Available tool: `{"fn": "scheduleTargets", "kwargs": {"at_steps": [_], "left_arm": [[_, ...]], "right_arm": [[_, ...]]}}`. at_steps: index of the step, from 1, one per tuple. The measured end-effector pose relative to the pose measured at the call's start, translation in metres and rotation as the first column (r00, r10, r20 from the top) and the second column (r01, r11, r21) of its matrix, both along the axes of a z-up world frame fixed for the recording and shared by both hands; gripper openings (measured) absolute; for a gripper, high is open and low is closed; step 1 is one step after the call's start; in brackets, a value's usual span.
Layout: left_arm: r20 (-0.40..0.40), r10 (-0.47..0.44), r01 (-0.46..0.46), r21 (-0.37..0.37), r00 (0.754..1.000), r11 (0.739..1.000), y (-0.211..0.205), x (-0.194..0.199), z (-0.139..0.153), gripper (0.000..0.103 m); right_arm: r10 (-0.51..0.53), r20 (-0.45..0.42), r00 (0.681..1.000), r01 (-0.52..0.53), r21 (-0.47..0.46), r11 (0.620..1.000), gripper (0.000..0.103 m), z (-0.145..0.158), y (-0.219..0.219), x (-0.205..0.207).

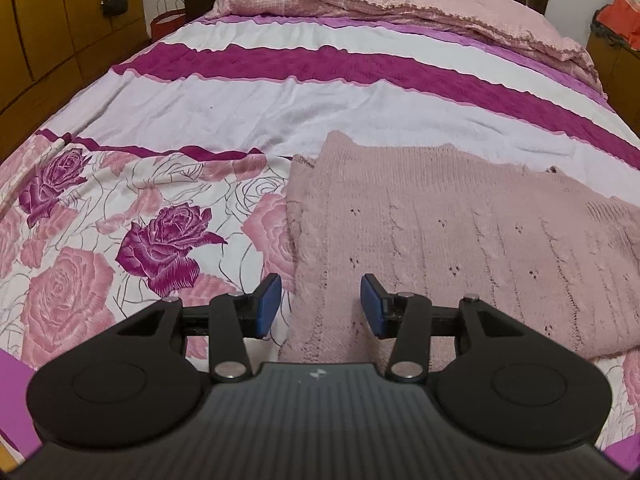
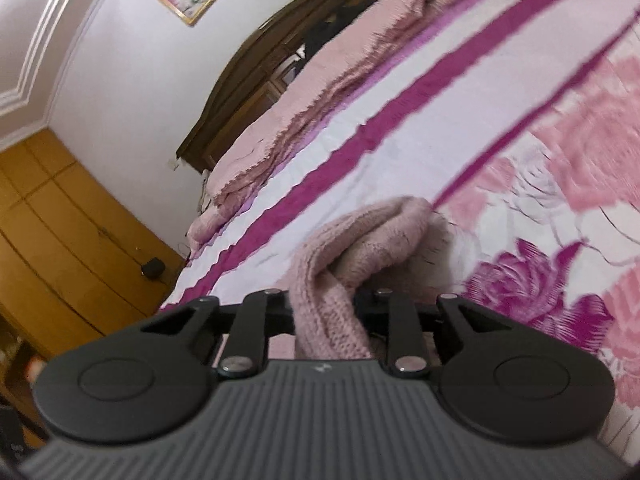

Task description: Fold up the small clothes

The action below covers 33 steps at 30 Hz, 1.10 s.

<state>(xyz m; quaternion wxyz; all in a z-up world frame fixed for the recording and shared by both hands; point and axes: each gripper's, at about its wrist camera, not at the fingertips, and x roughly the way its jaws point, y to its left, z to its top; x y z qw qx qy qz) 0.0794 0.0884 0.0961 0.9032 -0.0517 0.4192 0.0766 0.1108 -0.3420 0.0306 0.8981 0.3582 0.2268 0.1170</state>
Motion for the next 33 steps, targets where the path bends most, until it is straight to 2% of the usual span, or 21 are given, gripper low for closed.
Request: {"fn": "scheduleTargets", "kwargs": {"at_steps": [3, 8, 15, 23, 27, 33], "left_arm": [[-0.016, -0.025, 0.025, -0.009, 1.000, 1.000, 0.003, 0.002, 0.003, 0.052], [0.000, -0.052, 0.052, -0.011, 0.999, 0.999, 0.014, -0.002, 0.013, 0.052], [0.040, -0.045, 0.046, -0.023, 0.998, 0.999, 0.041, -0.014, 0.021, 0.052], [0.072, -0.001, 0.004, -0.040, 0.997, 0.999, 0.078, -0.028, 0.023, 0.052], [0.066, 0.037, -0.033, -0.059, 0.997, 0.998, 0.097, -0.033, 0.016, 0.052], [0.040, 0.093, -0.089, -0.074, 0.995, 0.993, 0.121, -0.043, 0.003, 0.052]], "right_arm": [[0.006, -0.004, 1.000, -0.006, 0.000, 1.000, 0.024, 0.012, 0.009, 0.003], [0.011, 0.003, 1.000, -0.011, 0.012, 1.000, 0.024, 0.039, 0.033, 0.005], [0.078, 0.043, 0.996, -0.074, -0.079, 0.994, 0.023, 0.082, 0.101, 0.016], [0.187, 0.033, 0.982, -0.180, -0.146, 0.973, 0.023, 0.095, 0.189, 0.028], [0.272, 0.026, 0.962, -0.258, -0.233, 0.937, 0.023, 0.081, 0.241, 0.028], [0.340, -0.119, 0.933, -0.360, -0.261, 0.896, 0.023, 0.021, 0.295, 0.040]]}}
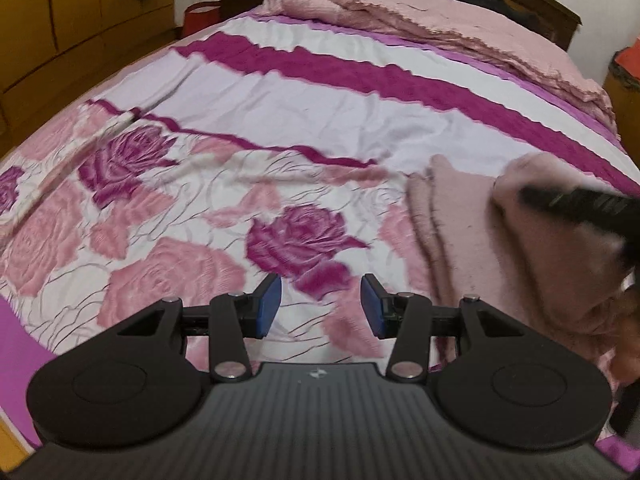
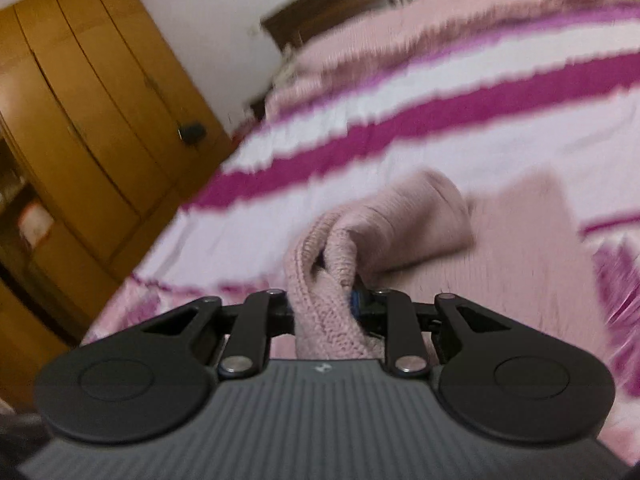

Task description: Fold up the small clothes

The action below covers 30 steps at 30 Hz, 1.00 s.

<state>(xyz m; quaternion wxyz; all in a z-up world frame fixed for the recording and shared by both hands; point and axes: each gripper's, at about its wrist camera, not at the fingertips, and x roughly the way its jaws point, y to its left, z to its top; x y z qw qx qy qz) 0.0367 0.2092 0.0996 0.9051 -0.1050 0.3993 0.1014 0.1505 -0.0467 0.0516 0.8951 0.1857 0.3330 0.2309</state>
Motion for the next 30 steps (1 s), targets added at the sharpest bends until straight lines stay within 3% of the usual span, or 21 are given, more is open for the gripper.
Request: {"fn": "scheduleTargets", "kwargs": {"at_steps": [2, 8, 12, 15, 17, 20, 24, 26, 30], "left_arm": [[0.001, 0.014, -0.014, -0.005, 1.000, 1.000, 0.007, -0.004, -0.002, 0.052], [0.021, 0.046, -0.045, -0.012, 0.999, 0.999, 0.021, -0.011, 0.000, 0.052], [0.021, 0.063, -0.062, -0.024, 0.998, 0.998, 0.025, -0.014, 0.000, 0.052], [0.018, 0.053, -0.053, -0.024, 0.998, 0.998, 0.022, -0.017, -0.001, 0.052], [0.018, 0.045, -0.045, -0.019, 0.999, 0.999, 0.021, -0.019, -0.001, 0.052], [0.017, 0.042, -0.042, -0.013, 0.999, 0.999, 0.019, -0.018, 0.001, 0.052], [0.033, 0.046, -0.045, -0.011, 0.998, 0.999, 0.014, -0.016, 0.008, 0.052], [0.049, 0.042, -0.041, -0.019, 0.998, 0.999, 0.009, -0.013, 0.015, 0.052], [0.094, 0.002, 0.002, -0.037, 0.996, 0.999, -0.007, -0.007, 0.028, 0.052]], "right_arm": [[0.012, 0.009, 1.000, -0.012, -0.021, 1.000, 0.023, -0.006, 0.007, -0.001], [0.014, 0.095, 0.995, -0.009, -0.055, 0.998, 0.023, 0.023, 0.020, -0.015], [0.095, 0.089, 0.991, -0.083, -0.128, 0.988, 0.023, 0.014, 0.047, -0.021], [0.129, 0.075, 0.989, -0.113, -0.186, 0.976, 0.028, 0.002, 0.061, -0.022], [0.145, 0.109, 0.983, -0.120, -0.211, 0.970, 0.042, 0.007, 0.065, -0.029], [0.201, 0.121, 0.972, -0.179, -0.170, 0.969, 0.062, 0.018, 0.061, -0.041], [0.274, 0.170, 0.946, -0.253, -0.135, 0.958, 0.062, 0.033, 0.049, -0.063], [0.307, 0.200, 0.930, -0.278, -0.160, 0.947, 0.062, 0.039, 0.036, -0.072], [0.256, 0.234, 0.938, -0.212, -0.201, 0.957, 0.062, 0.047, -0.001, -0.079]]}}
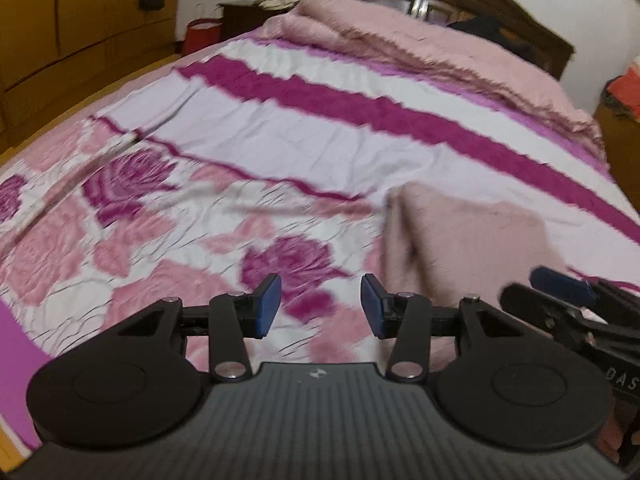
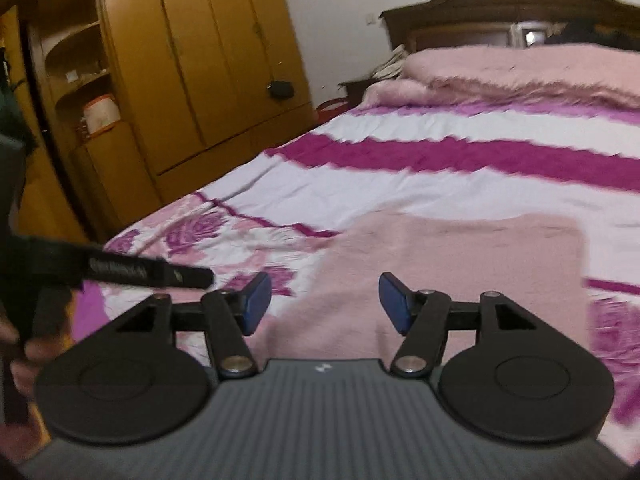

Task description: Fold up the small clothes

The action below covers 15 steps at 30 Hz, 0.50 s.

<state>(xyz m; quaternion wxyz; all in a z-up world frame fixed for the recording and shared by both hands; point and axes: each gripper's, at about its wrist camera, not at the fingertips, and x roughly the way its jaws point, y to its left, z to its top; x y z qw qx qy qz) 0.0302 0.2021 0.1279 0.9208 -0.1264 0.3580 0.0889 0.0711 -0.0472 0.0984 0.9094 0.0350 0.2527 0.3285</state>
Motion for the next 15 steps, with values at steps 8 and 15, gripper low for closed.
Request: {"fn": "scheduleTargets", "kwargs": {"at_steps": [8, 15], "left_arm": [[0.022, -0.125, 0.126, -0.042, 0.992, 0.991, -0.054, 0.026, 0.000, 0.066], [-0.071, -0.155, 0.157, 0.025, 0.985, 0.987, -0.078, 0.037, -0.025, 0.066]], "right_arm": [[-0.248, -0.006, 0.969, 0.248, -0.044, 0.968, 0.062, -0.005, -0.072, 0.009], [-0.254, -0.114, 0.960, 0.251, -0.043, 0.967, 0.062, -0.034, -0.083, 0.011]]}}
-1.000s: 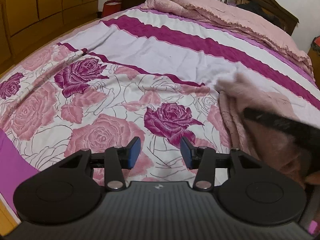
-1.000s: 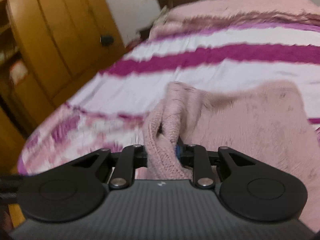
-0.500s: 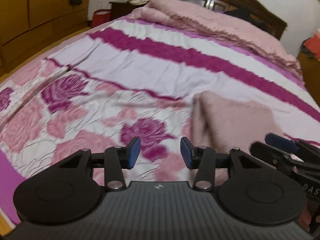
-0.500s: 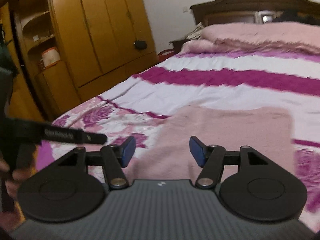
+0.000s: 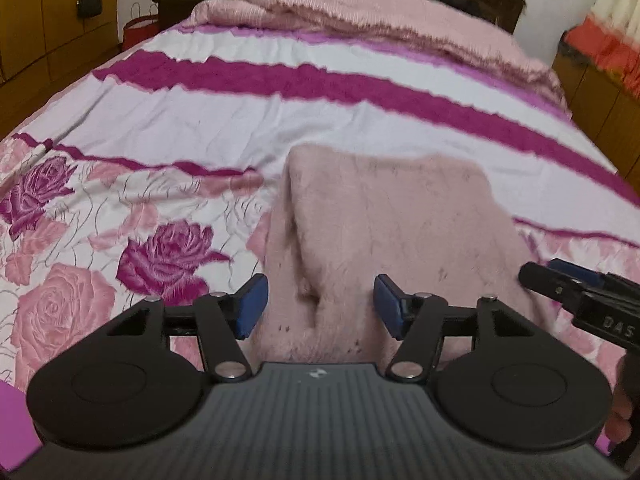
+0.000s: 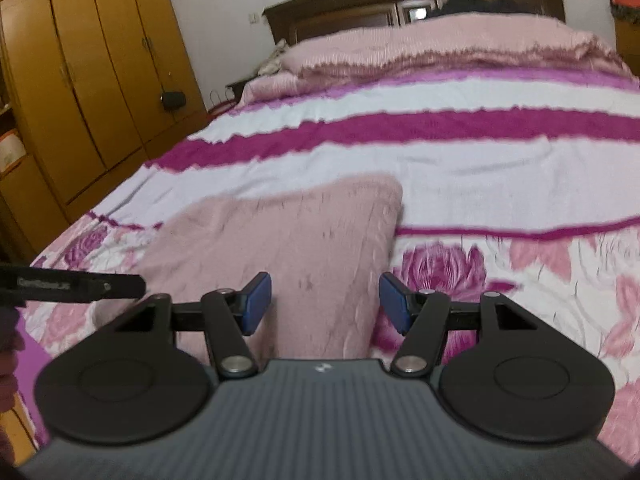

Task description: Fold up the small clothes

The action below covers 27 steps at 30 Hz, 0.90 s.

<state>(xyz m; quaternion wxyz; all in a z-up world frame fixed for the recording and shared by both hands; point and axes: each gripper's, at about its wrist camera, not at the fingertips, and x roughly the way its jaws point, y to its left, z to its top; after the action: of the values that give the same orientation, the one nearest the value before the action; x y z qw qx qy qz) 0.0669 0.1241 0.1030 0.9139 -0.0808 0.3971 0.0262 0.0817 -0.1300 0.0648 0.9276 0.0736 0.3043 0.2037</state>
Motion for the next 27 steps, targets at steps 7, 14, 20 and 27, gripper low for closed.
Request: {"fn": "scheduleTargets", "kwargs": {"at_steps": [7, 14, 20, 27], "left_arm": [[-0.067, 0.015, -0.006, 0.126, 0.998, 0.992, 0.008, -0.006, -0.029, 0.086], [-0.016, -0.008, 0.008, 0.018, 1.000, 1.000, 0.022, -0.002, -0.020, 0.087], [-0.027, -0.026, 0.023, -0.105, 0.999, 0.994, 0.024, 0.024, -0.030, 0.087], [-0.041, -0.044, 0.027, -0.338, 0.998, 0.941, 0.034, 0.044, -0.058, 0.087]], "right_arm": [[0.075, -0.082, 0.994, -0.073, 0.023, 0.997, 0.064, -0.027, -0.004, -0.011], [0.041, -0.111, 0.993, -0.023, 0.160, 0.987, 0.064, -0.016, -0.022, 0.001], [0.037, -0.178, 0.983, 0.008, 0.248, 0.969, 0.071, -0.026, -0.032, 0.031], [0.150, -0.277, 0.949, -0.024, 0.411, 0.912, 0.075, -0.056, -0.032, 0.057]]}}
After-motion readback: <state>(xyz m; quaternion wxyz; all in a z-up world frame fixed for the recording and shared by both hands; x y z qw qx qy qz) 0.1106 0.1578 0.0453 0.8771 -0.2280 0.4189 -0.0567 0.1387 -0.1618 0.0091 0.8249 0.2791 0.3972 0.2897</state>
